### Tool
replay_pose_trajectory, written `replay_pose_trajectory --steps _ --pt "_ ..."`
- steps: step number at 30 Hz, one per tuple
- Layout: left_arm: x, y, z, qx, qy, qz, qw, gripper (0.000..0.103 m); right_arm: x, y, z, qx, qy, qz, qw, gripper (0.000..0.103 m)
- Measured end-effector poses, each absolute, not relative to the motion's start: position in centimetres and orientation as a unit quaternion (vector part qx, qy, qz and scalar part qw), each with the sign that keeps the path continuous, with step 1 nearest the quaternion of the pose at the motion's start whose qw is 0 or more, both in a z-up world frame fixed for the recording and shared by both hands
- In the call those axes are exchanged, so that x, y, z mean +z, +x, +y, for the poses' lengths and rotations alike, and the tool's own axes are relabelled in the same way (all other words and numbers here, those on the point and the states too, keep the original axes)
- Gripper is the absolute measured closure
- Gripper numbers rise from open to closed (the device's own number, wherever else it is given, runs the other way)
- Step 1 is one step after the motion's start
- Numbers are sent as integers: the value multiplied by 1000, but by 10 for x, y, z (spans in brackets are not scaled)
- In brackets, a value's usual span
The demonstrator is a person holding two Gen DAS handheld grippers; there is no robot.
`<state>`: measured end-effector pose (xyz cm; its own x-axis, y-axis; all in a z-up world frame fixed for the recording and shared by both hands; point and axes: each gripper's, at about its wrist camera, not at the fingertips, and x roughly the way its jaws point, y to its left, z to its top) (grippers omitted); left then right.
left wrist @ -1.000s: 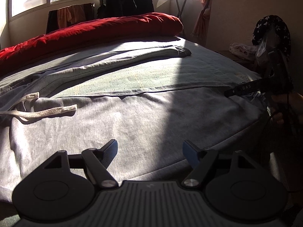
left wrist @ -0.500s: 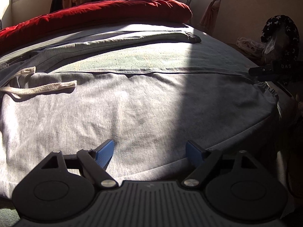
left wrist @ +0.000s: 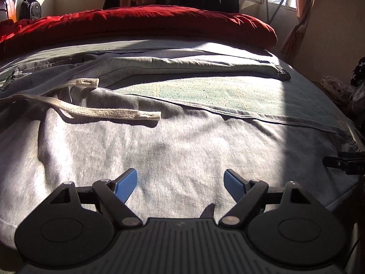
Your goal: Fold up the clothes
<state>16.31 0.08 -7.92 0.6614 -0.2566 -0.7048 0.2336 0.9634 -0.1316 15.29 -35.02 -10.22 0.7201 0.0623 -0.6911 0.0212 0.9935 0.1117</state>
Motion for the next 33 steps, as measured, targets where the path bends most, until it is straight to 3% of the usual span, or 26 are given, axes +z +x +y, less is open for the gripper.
replay_pose_trajectory --steps 8,15,22,33 --pt "-68 157 -46 -234 33 364 901 17 -103 154 -346 7 44 374 926 0" --pt "-30 173 53 -112 56 332 935 16 -104 156 -343 1 37 381 924 0" --pt "-70 195 155 -52 -17 424 904 16 -104 157 -341 -3 32 382 924 0" --pt "-67 142 177 -53 12 406 912 16 -102 158 -336 -10 18 389 921 0"
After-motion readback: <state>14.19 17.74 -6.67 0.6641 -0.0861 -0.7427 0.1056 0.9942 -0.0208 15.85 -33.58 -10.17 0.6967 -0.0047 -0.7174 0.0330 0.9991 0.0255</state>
